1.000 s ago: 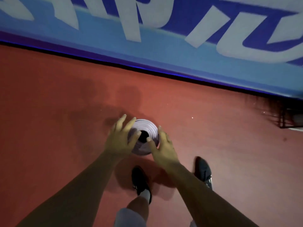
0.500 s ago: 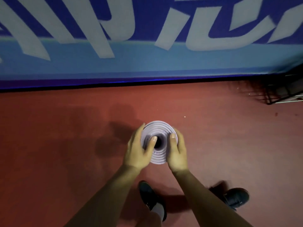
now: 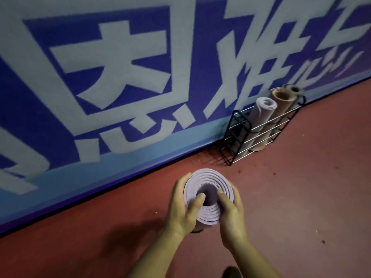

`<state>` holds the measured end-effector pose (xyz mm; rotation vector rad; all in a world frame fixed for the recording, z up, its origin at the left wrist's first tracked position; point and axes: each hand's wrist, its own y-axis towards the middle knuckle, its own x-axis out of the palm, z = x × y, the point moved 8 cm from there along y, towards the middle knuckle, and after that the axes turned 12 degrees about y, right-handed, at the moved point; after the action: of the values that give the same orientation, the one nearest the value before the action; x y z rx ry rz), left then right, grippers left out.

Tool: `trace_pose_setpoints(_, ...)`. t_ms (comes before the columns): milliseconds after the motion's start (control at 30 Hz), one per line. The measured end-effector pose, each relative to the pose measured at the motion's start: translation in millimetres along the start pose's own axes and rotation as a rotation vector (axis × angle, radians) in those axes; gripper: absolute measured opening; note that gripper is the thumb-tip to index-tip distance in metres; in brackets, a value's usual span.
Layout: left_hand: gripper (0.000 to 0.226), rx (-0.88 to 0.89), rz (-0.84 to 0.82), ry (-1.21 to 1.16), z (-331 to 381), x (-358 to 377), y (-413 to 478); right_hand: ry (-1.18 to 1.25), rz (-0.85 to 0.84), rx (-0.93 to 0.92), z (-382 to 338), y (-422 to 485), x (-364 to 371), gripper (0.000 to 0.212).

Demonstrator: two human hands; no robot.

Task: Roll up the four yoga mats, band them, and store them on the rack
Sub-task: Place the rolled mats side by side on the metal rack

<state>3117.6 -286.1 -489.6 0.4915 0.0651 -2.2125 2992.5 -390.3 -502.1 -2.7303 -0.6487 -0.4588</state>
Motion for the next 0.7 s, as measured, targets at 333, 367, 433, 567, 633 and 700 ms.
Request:
trace_pose_setpoints(333, 0.046, 0.257, -0.109, 0.067, 171, 205, 140, -0.172, -0.112, -0.254, -215, 154, -129, 0.038)
trace_pose_setpoints(367, 0.047, 0.268, -0.104, 0.059, 184, 219, 153, -0.176, -0.131, -0.273, -234, 168, -135, 0.039)
trace_pose_setpoints(433, 0.043, 0.297, -0.094, 0.052, 211, 244, 179, -0.187, -0.165, -0.300, -266, 197, -143, 0.046)
trace_pose_setpoints(567, 0.038, 0.334, -0.033, 0.060, 265, 279, 237, -0.208, -0.191, -0.327, -328, 268, -152, 0.040)
trace_pose_setpoints(633, 0.045, 0.344, 0.010, 0.070, 295, 291, 272, -0.223, -0.168, -0.350, -363, 306, -151, 0.036)
trace_pose_setpoints(700, 0.051, 0.377, 0.040, 0.092, 324, 301, 308, -0.223, -0.146, -0.371, -395, 342, -150, 0.033)
